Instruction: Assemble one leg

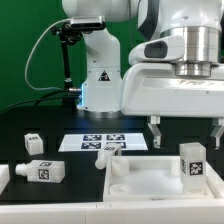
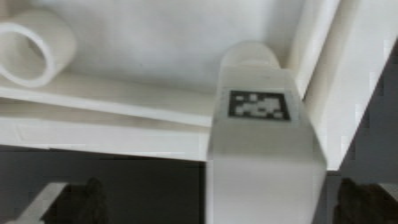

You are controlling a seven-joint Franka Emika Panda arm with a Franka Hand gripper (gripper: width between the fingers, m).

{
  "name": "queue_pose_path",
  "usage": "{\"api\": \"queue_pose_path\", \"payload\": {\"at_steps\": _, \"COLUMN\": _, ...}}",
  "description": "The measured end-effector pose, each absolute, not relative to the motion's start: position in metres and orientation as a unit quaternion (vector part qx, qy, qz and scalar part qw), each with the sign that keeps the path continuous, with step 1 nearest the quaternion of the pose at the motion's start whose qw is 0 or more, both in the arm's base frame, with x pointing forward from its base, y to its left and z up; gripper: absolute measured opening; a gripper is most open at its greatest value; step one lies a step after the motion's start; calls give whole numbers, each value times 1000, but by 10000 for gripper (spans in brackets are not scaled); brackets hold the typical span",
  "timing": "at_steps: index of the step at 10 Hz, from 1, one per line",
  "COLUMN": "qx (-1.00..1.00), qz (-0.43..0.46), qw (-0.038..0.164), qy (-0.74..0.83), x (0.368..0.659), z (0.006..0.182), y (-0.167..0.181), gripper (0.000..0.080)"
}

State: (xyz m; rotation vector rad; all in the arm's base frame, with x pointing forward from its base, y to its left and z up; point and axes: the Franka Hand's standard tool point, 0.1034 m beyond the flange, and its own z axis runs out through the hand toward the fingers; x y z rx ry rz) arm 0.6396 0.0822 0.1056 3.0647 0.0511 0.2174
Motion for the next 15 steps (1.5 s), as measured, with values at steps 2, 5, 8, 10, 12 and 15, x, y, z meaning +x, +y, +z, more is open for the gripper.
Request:
{"api": "queue_pose_path", "payload": {"at_steps": 2, "qx": 1000, "qz": 4, "qw": 24, "qy": -11, "x": 637, "z": 105, "y": 88, "gripper": 649}}
{"api": "queue_pose_path", "payload": {"at_steps": 5, "qx": 1000, "qz": 10, "qw": 15, "qy": -12, "x": 639, "z": 92, "y": 99, "gripper": 649}}
{"api": "queue_pose_path", "payload": {"at_steps": 8, "qx": 1000, "qz": 8, "qw": 16, "qy": -13, "x": 637, "z": 88, "y": 100, "gripper": 649}}
{"api": "queue_pose_path", "payload": {"at_steps": 10, "qx": 1000, "qz": 8, "qw": 16, "qy": -24, "x": 637, "z": 88, "y": 100, "gripper": 386}}
{"api": "queue_pose_path", "payload": {"at_steps": 12, "qx": 997, "qz": 9, "qw": 15, "qy": -75, "x": 637, "z": 88, "y": 100, "gripper": 288}}
{"api": "queue_pose_path", "payload": {"at_steps": 15, "qx": 982, "qz": 12, "qw": 14, "qy": -190, "x": 638, "z": 87, "y": 100, "gripper": 288}}
